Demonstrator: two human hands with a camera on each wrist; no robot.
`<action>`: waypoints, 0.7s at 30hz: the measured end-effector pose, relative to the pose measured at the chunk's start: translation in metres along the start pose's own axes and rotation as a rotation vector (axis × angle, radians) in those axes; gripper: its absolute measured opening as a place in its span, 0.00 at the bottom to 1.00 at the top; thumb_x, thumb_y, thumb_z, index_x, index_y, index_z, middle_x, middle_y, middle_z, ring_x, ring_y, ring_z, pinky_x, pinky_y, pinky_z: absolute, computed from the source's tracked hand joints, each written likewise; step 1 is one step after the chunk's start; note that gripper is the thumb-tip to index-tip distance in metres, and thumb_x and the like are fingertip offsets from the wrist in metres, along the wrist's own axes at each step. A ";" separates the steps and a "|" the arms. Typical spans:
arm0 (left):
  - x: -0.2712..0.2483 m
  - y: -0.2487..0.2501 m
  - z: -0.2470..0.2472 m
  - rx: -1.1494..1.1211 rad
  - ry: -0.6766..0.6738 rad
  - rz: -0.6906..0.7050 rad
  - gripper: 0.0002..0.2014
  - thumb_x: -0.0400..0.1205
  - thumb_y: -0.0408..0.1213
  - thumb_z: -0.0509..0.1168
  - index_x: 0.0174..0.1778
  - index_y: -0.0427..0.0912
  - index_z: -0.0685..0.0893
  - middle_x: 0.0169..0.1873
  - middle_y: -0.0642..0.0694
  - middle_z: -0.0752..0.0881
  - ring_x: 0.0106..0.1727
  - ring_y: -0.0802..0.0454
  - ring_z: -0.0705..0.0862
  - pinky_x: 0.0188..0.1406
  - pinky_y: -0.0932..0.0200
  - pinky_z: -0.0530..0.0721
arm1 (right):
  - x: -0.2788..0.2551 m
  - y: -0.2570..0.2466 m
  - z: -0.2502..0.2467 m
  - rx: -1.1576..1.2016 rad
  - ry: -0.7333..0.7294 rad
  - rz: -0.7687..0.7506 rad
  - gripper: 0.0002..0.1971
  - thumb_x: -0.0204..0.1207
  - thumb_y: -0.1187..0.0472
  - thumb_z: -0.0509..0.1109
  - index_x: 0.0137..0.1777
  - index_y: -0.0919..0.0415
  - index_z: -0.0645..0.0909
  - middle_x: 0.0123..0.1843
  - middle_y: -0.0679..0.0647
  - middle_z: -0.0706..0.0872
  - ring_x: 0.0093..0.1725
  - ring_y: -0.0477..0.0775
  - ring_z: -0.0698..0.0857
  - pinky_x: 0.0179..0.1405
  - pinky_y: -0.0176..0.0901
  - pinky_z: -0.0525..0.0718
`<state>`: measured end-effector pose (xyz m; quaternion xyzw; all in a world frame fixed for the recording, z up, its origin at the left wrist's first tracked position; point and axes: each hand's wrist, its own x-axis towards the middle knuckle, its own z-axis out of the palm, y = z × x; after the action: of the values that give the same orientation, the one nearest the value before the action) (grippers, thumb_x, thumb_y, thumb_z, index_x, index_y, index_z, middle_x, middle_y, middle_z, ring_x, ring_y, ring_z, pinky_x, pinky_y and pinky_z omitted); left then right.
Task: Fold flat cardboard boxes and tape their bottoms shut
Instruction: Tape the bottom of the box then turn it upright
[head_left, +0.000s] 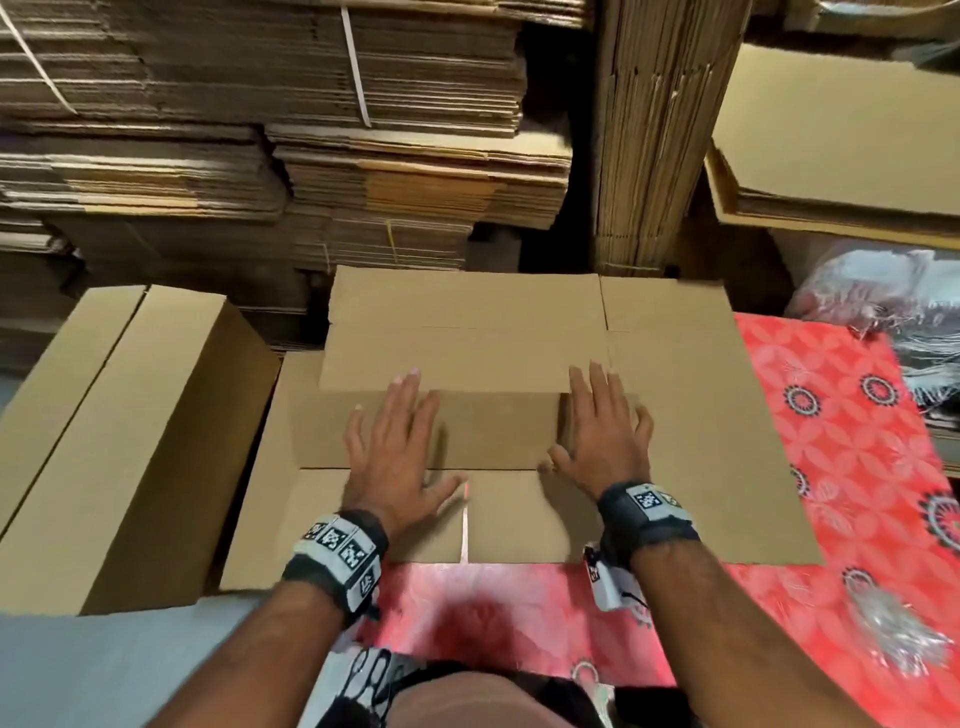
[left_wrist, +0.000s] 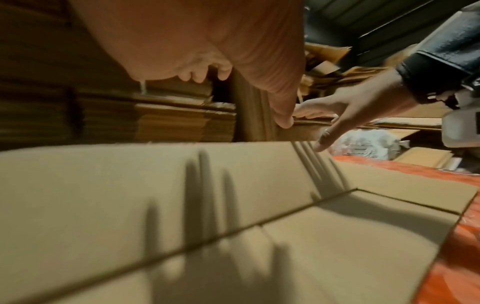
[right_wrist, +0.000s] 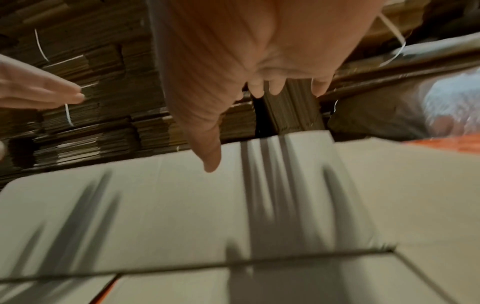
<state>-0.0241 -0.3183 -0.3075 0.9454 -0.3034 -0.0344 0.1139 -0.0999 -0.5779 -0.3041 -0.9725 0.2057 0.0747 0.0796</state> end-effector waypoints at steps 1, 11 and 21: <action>0.009 0.007 -0.004 0.013 -0.004 0.034 0.51 0.74 0.70 0.62 0.89 0.50 0.51 0.90 0.47 0.46 0.90 0.46 0.47 0.79 0.23 0.51 | 0.001 0.006 -0.004 -0.018 -0.023 0.002 0.51 0.75 0.41 0.74 0.90 0.47 0.45 0.92 0.52 0.51 0.90 0.55 0.50 0.82 0.72 0.56; 0.047 0.025 0.010 0.201 -0.324 0.035 0.51 0.81 0.65 0.61 0.90 0.51 0.37 0.90 0.45 0.41 0.90 0.46 0.43 0.82 0.21 0.46 | -0.035 0.024 0.017 0.041 -0.115 -0.085 0.43 0.75 0.44 0.71 0.88 0.50 0.58 0.89 0.51 0.59 0.87 0.54 0.59 0.77 0.67 0.64; 0.007 0.041 0.029 0.150 -0.270 0.110 0.36 0.80 0.71 0.38 0.62 0.52 0.81 0.57 0.46 0.84 0.61 0.42 0.83 0.57 0.44 0.75 | -0.029 0.019 0.013 -0.075 -0.140 -0.104 0.34 0.85 0.31 0.40 0.61 0.45 0.86 0.61 0.48 0.91 0.76 0.54 0.77 0.77 0.72 0.54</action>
<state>-0.0452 -0.3605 -0.3265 0.9201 -0.3688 -0.1322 0.0026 -0.1359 -0.5814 -0.3136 -0.9766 0.1458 0.1457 0.0610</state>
